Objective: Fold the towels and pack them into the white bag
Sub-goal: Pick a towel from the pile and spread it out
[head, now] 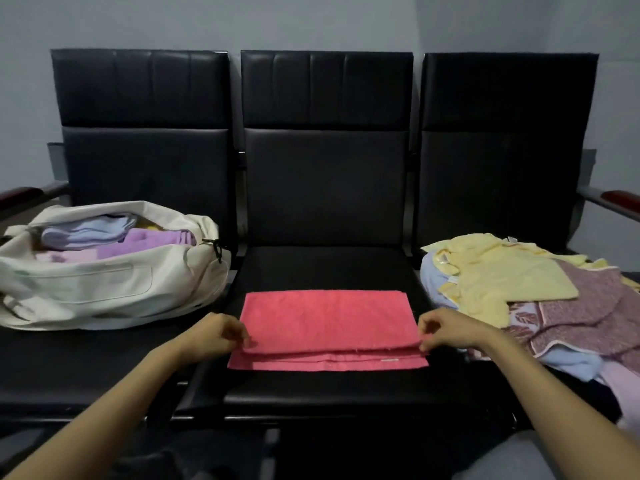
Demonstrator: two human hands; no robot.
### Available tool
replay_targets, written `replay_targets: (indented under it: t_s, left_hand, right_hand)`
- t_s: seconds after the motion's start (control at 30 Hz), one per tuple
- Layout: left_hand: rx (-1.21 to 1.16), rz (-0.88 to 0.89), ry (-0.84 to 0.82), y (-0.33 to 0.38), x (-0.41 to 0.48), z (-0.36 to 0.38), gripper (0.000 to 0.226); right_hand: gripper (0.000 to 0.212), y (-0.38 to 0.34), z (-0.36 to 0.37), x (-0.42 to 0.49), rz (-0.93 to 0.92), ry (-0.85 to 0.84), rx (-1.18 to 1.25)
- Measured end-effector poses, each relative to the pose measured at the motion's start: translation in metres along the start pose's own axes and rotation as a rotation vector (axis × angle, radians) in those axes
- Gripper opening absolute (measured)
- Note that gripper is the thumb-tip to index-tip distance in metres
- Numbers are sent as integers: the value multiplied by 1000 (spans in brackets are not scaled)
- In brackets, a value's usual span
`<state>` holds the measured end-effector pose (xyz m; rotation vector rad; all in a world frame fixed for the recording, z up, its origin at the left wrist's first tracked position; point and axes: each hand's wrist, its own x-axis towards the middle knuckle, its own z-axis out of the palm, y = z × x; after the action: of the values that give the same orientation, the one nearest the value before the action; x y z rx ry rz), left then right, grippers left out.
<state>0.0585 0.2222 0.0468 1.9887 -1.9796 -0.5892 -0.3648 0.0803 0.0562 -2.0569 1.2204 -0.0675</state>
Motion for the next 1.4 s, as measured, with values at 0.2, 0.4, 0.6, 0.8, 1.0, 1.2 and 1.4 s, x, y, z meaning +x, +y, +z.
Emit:
replay_targets:
  t_s: [0.2,0.4,0.6,0.8,1.0,1.2,1.4]
  left_hand:
    - [-23,-107,-131,-8,-2,11,32]
    - [-40,-345,143,-8,14,24,30]
    - [-144,-603,142,3,49,33,49]
    - [-511,-615,169,3,64,21,20]
    - [-854,-320,395,20,67,-2,42]
    - [-936,46,218,98,70,6,44]
    - [-975,1,18,152,97,49,56]
  right_hand:
    - [21,8,12,-1,-30,-75,-38]
    - [37,-1,23,11,-22,278,-196]
    - [53,-39,55,35,-139,84,-352]
    - [64,-65,74,56,-112,-136,-540]
    - [66,-87,97,68,-196,-219,-564]
    - [52,-83,79,82,-195,-137,-173]
    - [36,-34,40,64,-29,172,-159]
